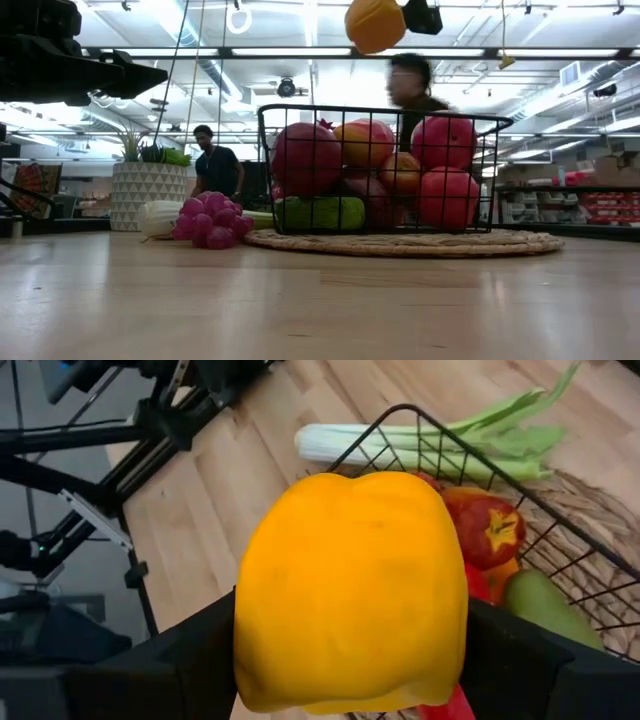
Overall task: Build produce basket
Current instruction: Put the yellow bell pepper into the black wire basket
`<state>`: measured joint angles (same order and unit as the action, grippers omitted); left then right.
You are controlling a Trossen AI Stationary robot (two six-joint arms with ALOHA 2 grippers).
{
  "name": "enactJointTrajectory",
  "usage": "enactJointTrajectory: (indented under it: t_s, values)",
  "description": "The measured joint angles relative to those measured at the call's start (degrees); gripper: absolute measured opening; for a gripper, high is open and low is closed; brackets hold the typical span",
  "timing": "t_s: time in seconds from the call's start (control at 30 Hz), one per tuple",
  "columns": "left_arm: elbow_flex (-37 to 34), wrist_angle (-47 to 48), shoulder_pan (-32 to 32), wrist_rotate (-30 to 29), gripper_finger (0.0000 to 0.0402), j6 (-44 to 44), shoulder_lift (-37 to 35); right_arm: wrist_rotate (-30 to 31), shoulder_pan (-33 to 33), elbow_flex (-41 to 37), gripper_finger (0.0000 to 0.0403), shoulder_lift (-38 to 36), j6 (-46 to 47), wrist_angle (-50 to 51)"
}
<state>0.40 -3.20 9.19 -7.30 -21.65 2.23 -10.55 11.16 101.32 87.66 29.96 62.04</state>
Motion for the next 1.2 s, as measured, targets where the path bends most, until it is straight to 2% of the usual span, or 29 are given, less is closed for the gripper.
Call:
enactJointTrajectory:
  t_s: [0.17,0.27,0.5,0.67,0.93,1.1,1.2]
  values:
    - [0.02,0.00,0.00,-0.01,0.0400,0.00,-0.01,0.05,0.01,0.44,0.0306,0.04,-0.11,0.28]
    - [0.00,0.02,0.00,-0.01,0.0400,0.02,-0.01,1.28,-0.06,3.14,0.0306,0.57,-3.22,0.77]
    - [0.02,0.00,0.00,-0.01,0.0400,0.00,0.01,9.47,-3.96,7.58,0.0307,0.54,-24.37,0.02]
    - [0.00,0.00,-0.01,-0.01,0.0400,0.00,-0.01,11.10,-6.17,6.50,0.0314,0.54,-37.07,0.14]
    - [0.01,0.01,-0.01,-0.01,0.0400,0.00,-0.01,9.09,-6.60,-2.29,0.0317,0.61,-35.63,1.68]
    - [0.02,0.00,0.00,-0.01,0.0400,0.00,0.01,16.00,-5.45,-7.89,0.0317,0.61,-30.49,5.29]
    - [0.01,0.02,-0.01,-0.01,0.0400,0.00,0.00,16.66,-2.45,-9.75,0.0315,0.63,-27.24,5.49]
